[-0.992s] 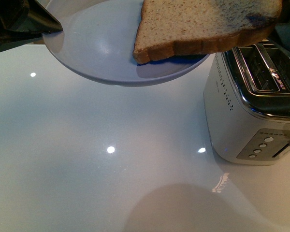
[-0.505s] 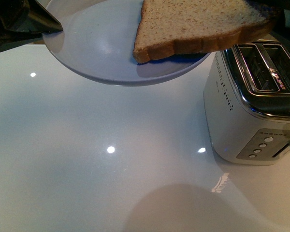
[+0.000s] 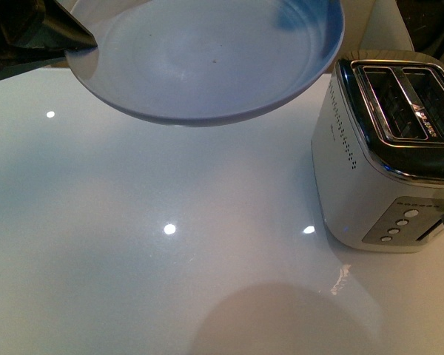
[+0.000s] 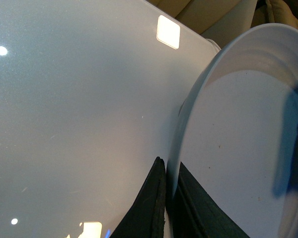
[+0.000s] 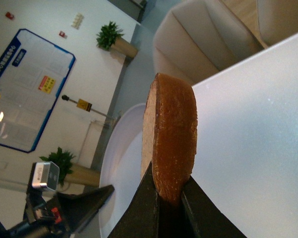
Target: Left arm holds plate, right arm toasts bread
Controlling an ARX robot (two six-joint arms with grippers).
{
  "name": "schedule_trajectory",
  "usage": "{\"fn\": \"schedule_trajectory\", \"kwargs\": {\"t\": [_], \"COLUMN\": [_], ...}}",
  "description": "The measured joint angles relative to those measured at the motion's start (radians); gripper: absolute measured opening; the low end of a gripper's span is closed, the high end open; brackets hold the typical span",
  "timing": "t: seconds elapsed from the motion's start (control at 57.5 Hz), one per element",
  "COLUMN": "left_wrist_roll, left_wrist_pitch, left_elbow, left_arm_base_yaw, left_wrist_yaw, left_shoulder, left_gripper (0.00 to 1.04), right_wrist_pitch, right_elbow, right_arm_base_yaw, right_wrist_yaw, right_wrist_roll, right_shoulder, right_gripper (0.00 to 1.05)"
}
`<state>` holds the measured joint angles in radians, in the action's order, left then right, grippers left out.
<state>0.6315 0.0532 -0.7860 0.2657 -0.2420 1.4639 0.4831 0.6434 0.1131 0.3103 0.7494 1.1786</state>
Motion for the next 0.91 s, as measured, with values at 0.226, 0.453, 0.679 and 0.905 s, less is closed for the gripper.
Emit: {"fn": "schedule_trajectory", "kwargs": {"t": [0.226,0.453,0.679,0.905], "left_wrist_roll": [0.002,0.002,0.002,0.002], "left_wrist_pitch": [0.000,0.000,0.000,0.000], "left_elbow": [0.000,0.000,0.000,0.000], "left_arm_base_yaw": [0.000,0.000,0.000,0.000], "left_wrist_yaw": [0.000,0.000,0.000,0.000], "left_shoulder": [0.000,0.000,0.000,0.000], "left_gripper": [0.03,0.03,0.03,0.03], "right_wrist_pitch": [-0.163,-0.197,-0.177,-0.187], "right_elbow": [0.121,0.154,0.154,0.154], "right_arm_base_yaw": [-0.044,0.064,0.111,0.122], "right_wrist_yaw": [-0.179,-0.435,-0.536,-0.566], "right_wrist_roll": [-0.357,-0.719,-0.803,-0.816], "right_shoulder": [0.014,0.175,0.236,0.255], "right_gripper": [0.03,0.03,0.03,0.03]}}
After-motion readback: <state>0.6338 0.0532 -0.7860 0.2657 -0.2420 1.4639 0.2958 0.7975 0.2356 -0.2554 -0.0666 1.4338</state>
